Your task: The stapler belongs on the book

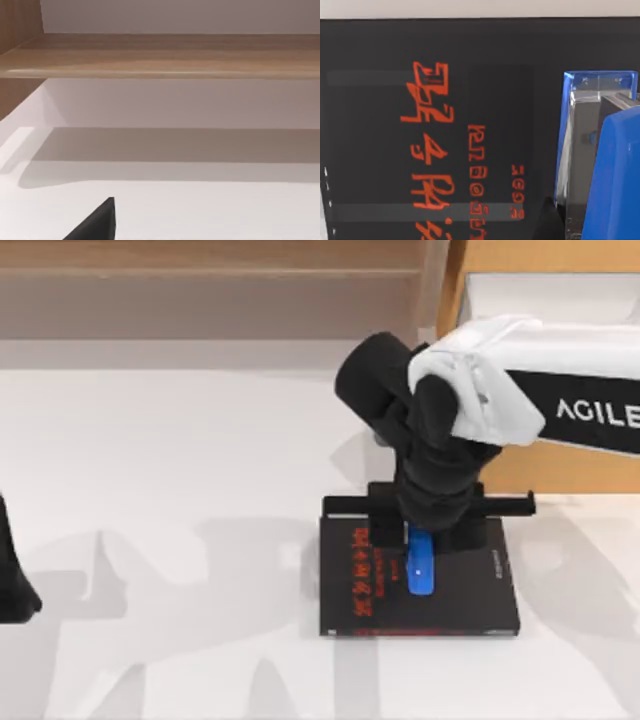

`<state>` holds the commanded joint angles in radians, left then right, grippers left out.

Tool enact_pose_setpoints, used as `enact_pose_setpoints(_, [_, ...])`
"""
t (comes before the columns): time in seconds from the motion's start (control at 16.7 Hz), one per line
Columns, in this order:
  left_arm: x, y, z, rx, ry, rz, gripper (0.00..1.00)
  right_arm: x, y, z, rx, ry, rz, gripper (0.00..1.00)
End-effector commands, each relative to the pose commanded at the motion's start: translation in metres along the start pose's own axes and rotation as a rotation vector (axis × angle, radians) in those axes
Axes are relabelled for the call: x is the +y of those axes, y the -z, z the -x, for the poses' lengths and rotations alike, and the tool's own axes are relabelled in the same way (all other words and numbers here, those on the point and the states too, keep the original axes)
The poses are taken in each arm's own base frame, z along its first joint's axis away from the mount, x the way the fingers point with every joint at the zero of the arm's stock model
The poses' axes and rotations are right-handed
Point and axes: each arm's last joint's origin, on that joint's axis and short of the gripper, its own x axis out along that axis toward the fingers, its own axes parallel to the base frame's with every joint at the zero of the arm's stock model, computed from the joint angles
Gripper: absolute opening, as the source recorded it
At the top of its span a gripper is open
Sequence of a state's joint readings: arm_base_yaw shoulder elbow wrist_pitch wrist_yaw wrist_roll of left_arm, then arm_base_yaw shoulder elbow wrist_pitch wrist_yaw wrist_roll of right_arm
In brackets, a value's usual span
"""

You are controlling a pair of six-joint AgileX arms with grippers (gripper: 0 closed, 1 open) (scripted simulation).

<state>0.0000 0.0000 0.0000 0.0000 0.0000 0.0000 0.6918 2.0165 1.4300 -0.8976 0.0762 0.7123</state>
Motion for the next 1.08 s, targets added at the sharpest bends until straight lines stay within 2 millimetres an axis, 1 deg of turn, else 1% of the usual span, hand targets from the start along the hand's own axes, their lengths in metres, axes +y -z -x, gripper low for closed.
enact_pose_setpoints(0.12, [0.0, 0.0, 0.0, 0.0, 0.0, 0.0, 1.0, 0.0, 0.0, 0.0, 0.0, 0.0, 0.0, 0.0])
enact_pose_setpoints(0.9, [0.0, 0.0, 0.0, 0.0, 0.0, 0.0, 1.0, 0.0, 0.0, 0.0, 0.0, 0.0, 0.0, 0.98])
enact_pose_setpoints(0.96, [0.0, 0.0, 0.0, 0.0, 0.0, 0.0, 1.0, 0.0, 0.0, 0.0, 0.0, 0.0, 0.0, 1.0])
enact_pose_setpoints(1.08, [0.0, 0.0, 0.0, 0.0, 0.0, 0.0, 1.0, 0.0, 0.0, 0.0, 0.0, 0.0, 0.0, 1.0])
